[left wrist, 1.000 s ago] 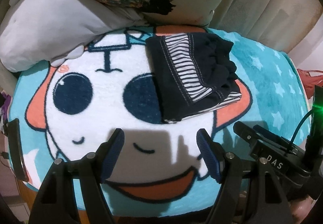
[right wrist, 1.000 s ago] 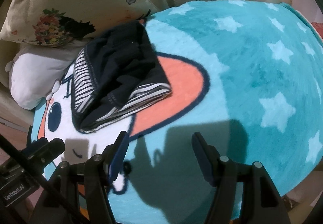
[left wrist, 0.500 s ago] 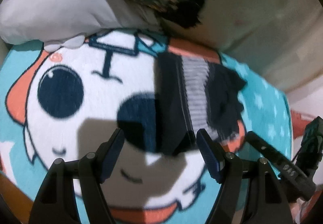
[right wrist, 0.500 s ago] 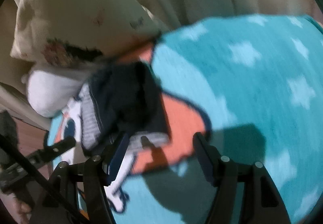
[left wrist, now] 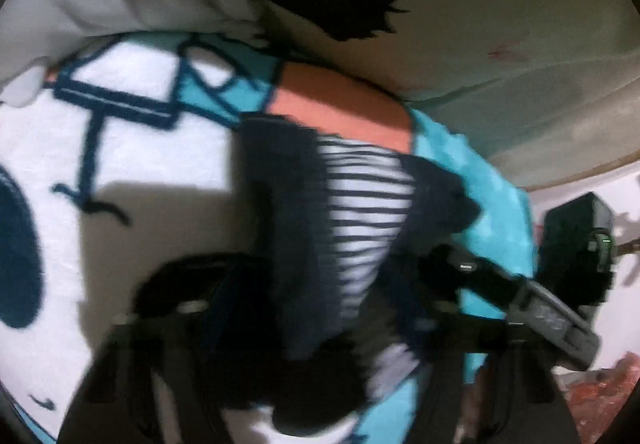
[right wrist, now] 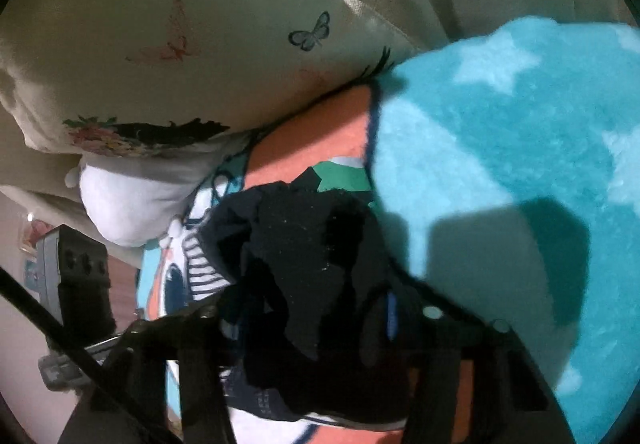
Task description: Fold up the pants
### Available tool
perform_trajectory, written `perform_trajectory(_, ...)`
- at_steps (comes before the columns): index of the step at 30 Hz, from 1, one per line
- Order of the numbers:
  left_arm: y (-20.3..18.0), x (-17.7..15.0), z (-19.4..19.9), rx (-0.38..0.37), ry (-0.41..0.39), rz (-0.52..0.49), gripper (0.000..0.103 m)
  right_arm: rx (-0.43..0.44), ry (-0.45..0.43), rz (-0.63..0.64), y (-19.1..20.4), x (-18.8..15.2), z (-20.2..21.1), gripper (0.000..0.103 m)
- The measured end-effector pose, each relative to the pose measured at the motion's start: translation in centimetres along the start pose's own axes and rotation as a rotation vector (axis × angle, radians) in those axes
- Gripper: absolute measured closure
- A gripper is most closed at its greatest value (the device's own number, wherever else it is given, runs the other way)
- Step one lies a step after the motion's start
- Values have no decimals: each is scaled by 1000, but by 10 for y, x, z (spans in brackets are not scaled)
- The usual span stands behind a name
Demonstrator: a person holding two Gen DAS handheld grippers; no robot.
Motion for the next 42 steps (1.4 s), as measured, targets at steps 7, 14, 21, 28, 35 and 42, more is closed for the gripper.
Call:
perform_trajectory(7,-19,10,26,58,-46,-77,54,78,-16,18,32,5,15,57)
perform_trajectory(14,-11,27,35,82,-56,-64,54,92,-33,21,46,8,11,57)
perform_trajectory(21,12,17,9,147,15,-35,51,-63,5,29,17,5,-15,38)
perform_trajectory(28,7,14,50,159,-67,-26,48,-65,-132,26,24,16,37,38)
perform_trajectory(35,18,-15,53,182,-75,-34,48,-9,-106,23,46,-11,37,69)
perform_trajectory(42,25,-24,38,214,-18,-62,48,-104,-82,-29,20,-22,23,64)
Point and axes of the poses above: each gripper's, at about its wrist camera, not at the fingertips, and z roughly against the way its jaws point, y to its left, x to its top, the point moved 10 cm from there along -z, roughly the way its jaws point, and after that the axes turned 1 degree about z, right-handed, at the moved point
